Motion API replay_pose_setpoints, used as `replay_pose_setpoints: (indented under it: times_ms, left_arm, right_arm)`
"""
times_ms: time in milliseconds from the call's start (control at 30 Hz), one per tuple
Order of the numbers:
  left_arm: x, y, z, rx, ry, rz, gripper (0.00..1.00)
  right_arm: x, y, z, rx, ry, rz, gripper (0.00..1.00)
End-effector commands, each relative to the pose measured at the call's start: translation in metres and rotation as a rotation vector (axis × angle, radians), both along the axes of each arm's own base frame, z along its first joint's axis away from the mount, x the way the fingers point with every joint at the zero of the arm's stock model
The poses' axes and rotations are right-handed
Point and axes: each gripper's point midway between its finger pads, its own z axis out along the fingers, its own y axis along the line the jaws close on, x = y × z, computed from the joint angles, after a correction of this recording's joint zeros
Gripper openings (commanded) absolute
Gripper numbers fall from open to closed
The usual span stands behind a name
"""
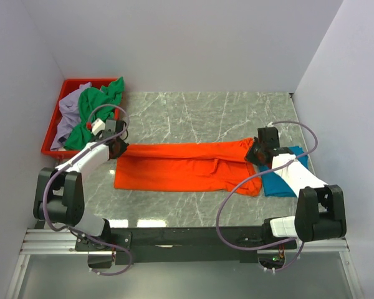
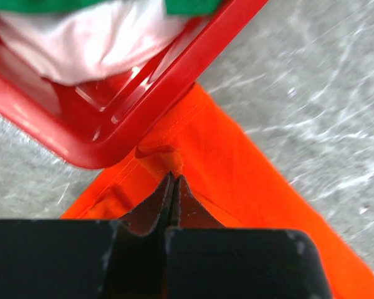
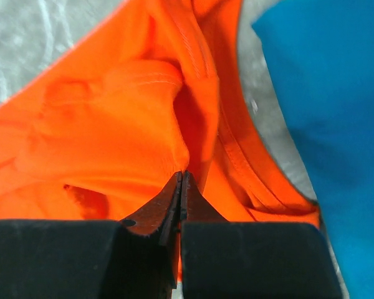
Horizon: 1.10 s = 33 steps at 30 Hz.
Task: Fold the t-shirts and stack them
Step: Fold the tshirt
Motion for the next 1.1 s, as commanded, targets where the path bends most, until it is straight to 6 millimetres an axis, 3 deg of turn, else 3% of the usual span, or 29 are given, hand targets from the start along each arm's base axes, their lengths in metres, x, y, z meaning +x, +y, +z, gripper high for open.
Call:
replay_pose_setpoints:
  times_ms: [0,33,100,133,233,433,567,633,667,733,800,833,900,933,1067]
  left_arm:
    - [-0.002,-0.006,0.007,-0.044,-0.059,-0.01,0.02]
    - [-0.006,-0.007,0.001,-0.052,-0.055,-0.014,0.12]
    - [-0.01,-0.013,0.003,-0.087,-0.081,-0.036,0.23]
    - [-0.014,-0.014,-0.002,-0.094,-0.089,-0.039,0.4]
    - [-0.02,-0.018,0.006,-0.12,-0.129,-0.065,0.52]
    - [-0.019,-0.025,0.035,-0.145,-0.202,-0.112,0.54]
    - [-0.015,-0.038,0.047,-0.169,-0.226,-0.165,0.54]
    - [-0.012,-0.047,0.052,-0.171,-0.23,-0.197,0.53]
    - [-0.012,-0.049,0.049,-0.166,-0.214,-0.208,0.52]
    - [-0.011,-0.057,0.051,-0.162,-0.207,-0.23,0.52]
    - [-0.01,-0.063,0.05,-0.166,-0.203,-0.247,0.52]
    - [-0.011,-0.068,0.05,-0.168,-0.203,-0.261,0.51]
    - [-0.012,-0.071,0.048,-0.171,-0.196,-0.27,0.51]
    - [-0.013,-0.073,0.049,-0.17,-0.196,-0.282,0.51]
    - [-0.016,-0.081,0.049,-0.175,-0.19,-0.308,0.49]
  right_arm:
    - [-0.005,-0.002,-0.005,0.016,-0.025,-0.021,0.0]
    - [-0.008,0.003,-0.009,0.044,-0.014,-0.008,0.0]
    - [-0.013,0.005,-0.017,0.06,0.001,-0.001,0.1]
    - [-0.015,0.008,-0.016,0.074,-0.005,0.01,0.24]
    - [-0.019,0.008,-0.011,0.076,-0.038,0.018,0.49]
    - [-0.011,0.007,0.013,0.056,-0.099,0.034,0.51]
    - [0.017,0.017,0.034,0.053,-0.134,0.07,0.51]
    - [0.027,0.027,0.027,0.046,-0.098,0.102,0.51]
    - [0.039,0.031,0.036,0.041,-0.116,0.112,0.51]
    - [0.048,0.039,0.025,0.026,-0.073,0.133,0.51]
    - [0.062,0.055,0.032,0.019,-0.086,0.163,0.51]
    - [0.065,0.057,0.019,0.001,-0.047,0.162,0.51]
    - [0.075,0.073,0.021,-0.003,-0.048,0.184,0.5]
    - [0.077,0.078,0.01,-0.005,-0.019,0.192,0.5]
    - [0.09,0.094,-0.003,-0.037,-0.001,0.178,0.5]
